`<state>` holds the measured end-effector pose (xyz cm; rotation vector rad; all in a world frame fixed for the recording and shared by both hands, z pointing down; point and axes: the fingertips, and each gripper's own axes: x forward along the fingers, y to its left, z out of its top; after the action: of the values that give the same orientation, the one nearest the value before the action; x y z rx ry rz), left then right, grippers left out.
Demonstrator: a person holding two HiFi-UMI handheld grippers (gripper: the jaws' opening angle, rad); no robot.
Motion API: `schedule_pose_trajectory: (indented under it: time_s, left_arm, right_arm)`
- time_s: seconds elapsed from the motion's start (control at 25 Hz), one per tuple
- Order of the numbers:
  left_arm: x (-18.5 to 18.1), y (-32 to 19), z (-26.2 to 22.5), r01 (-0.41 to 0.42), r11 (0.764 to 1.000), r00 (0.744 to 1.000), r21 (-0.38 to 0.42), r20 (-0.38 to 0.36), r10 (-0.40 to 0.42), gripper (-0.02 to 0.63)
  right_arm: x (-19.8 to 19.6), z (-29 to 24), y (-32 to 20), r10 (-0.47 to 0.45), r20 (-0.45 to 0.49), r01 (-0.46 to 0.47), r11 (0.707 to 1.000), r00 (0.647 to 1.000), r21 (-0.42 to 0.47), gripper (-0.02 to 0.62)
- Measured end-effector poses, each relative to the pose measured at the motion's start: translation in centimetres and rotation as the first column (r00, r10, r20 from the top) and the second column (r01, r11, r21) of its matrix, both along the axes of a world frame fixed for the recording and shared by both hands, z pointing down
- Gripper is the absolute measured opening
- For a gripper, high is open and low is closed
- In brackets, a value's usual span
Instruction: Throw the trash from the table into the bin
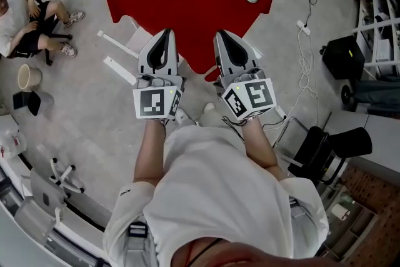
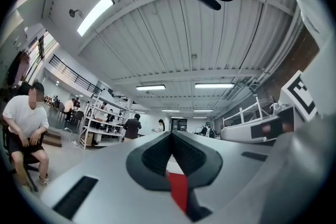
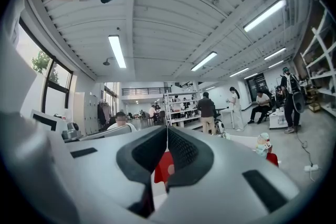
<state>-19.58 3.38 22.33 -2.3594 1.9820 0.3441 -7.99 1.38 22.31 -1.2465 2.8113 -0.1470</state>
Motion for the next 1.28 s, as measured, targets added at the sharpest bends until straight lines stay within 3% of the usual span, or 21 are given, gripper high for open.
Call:
schedule_pose_trajectory:
  time_s: [0.32,0.56,0.72,1.28]
  left_arm:
    - [-0.9,-3.1,1.8,0.016,0.999,1.0,-0.036,0.012,-0.016,0.005]
    - [-1.6,-7.0,3.4,0.052,0.995,0.997,-0.08,0.07,-0.046,0.005]
    - [-2.9,-10.5,4.6,0.072,0.992,0.997,-0.106,0.041,-0.068,0.005]
    - [-3.3,-21.9,5.2,0.105,0.985,0.994,-0.134,0.055,-0.098,0.005]
  right_arm:
    - [-1.7,1.8,-3.8,-0.044,-0.003,0.044,0.999,0.999,-0.025,0.009]
    - [-3.3,3.1,-9.6,-0.028,-0.013,0.027,0.999,1.0,-0.038,0.014]
    - [-4.0,4.8,-13.5,-0.052,-0.026,0.05,0.996,0.998,-0.073,0.068]
    - [-5.4,9.3,-27.9,-0.092,-0.114,0.076,0.988,0.989,-0.137,0.216]
